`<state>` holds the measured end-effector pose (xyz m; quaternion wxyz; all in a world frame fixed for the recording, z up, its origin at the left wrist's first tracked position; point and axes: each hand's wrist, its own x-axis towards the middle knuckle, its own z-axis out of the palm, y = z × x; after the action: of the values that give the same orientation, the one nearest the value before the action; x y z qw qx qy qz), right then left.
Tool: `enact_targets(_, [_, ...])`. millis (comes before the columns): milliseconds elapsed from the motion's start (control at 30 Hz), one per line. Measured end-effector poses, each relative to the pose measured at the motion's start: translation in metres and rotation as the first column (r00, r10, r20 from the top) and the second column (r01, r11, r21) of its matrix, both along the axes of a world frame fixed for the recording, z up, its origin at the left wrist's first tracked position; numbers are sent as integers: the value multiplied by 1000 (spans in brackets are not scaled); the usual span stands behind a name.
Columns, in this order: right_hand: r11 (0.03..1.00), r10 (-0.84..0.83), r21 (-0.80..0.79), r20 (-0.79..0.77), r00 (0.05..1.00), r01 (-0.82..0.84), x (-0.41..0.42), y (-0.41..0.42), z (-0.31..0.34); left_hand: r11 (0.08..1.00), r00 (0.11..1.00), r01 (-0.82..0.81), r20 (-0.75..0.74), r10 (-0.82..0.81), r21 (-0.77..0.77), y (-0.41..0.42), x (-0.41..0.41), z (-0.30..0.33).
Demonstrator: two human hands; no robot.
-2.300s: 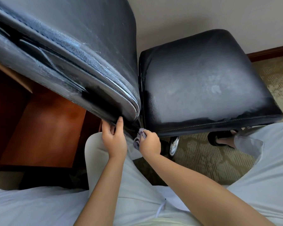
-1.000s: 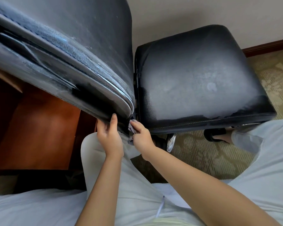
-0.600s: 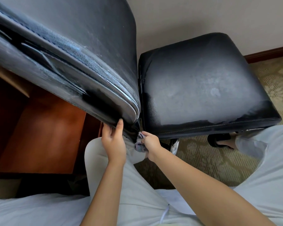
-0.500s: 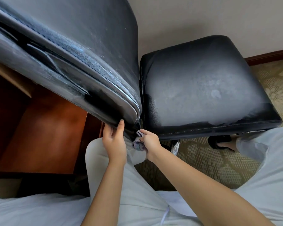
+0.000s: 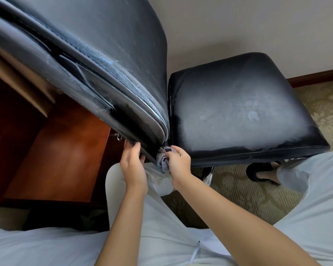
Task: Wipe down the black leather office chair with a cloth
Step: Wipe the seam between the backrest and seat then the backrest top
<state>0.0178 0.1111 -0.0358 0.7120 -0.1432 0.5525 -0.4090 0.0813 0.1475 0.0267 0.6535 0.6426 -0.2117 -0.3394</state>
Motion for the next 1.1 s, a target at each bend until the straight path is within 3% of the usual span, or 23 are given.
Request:
enact_targets(167, [968, -252, 15, 40, 967, 251, -15, -2, 13, 997, 999, -21, 26, 23, -80, -2, -2, 14])
enact_targets(300, [895, -351, -266, 79, 933, 359, -29, -7, 45, 990, 997, -1, 71, 11, -143, -7, -3, 20])
enact_targets(433, [777, -261, -588, 21, 965, 223, -27, -1, 64, 983, 996, 22, 92, -6, -180, -10, -7, 18])
enact_targets(533, [695, -193, -718, -127, 973, 44, -23, -2, 62, 980, 996, 27, 93, -8, -199, -10, -12, 13])
enact_targets(733, [493, -347, -828, -468, 813, -266, -25, -17, 44, 970, 994, 7, 110, 21, -241, -12, -16, 10])
enact_targets(800, [511, -322, -775, -572, 754, -371, -28, -18, 27, 970, 993, 6, 115, 22, -242, -13, -16, 10])
enact_targets(933, [565, -69, -596, -723, 687, -570, -34, -4, -12, 972, 992, 18, 129, 13, -233, -12, -14, 7])
enact_targets(1100, [621, -196, -702, -570, 798, -349, -27, 2, 3, 978, 989, 29, 145, 1, -208, -7, -12, 5])
